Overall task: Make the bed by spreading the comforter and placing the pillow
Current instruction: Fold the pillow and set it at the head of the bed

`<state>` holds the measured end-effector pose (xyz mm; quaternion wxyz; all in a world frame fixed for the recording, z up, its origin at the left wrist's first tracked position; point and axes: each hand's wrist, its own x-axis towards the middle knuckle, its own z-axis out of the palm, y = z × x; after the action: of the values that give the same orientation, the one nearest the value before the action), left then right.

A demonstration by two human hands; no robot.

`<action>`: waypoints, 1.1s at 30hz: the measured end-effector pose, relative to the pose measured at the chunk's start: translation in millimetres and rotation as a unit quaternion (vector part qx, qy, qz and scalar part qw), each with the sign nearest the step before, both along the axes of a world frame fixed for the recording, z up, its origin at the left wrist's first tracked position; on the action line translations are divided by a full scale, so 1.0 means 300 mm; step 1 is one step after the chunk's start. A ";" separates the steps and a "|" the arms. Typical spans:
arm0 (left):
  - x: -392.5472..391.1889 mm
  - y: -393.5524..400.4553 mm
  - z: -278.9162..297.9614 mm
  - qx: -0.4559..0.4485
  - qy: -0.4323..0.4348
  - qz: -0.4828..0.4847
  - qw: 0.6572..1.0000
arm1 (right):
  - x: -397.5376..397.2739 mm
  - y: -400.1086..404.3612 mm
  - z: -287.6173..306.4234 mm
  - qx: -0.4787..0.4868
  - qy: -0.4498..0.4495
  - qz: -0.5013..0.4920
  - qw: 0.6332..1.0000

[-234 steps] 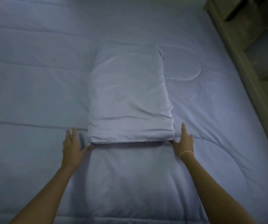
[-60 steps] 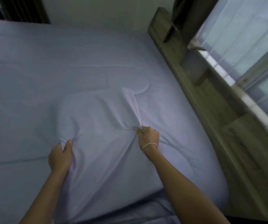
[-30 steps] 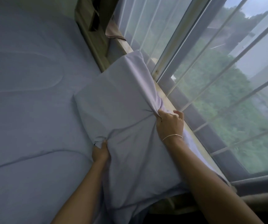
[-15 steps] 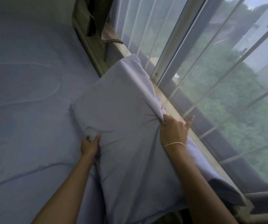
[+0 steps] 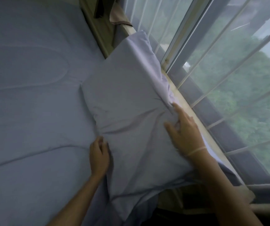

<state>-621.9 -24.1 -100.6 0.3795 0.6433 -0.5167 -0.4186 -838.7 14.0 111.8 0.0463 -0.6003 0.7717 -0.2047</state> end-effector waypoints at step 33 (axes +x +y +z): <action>0.128 0.361 0.055 -0.157 -0.280 -0.325 0.890 | -0.013 0.266 0.098 0.080 0.113 -0.039 0.990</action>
<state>-583.5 84.1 -84.0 0.1580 0.4621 -0.8404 -0.2349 -842.6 93.8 141.2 -0.0015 -0.5837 0.8086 -0.0746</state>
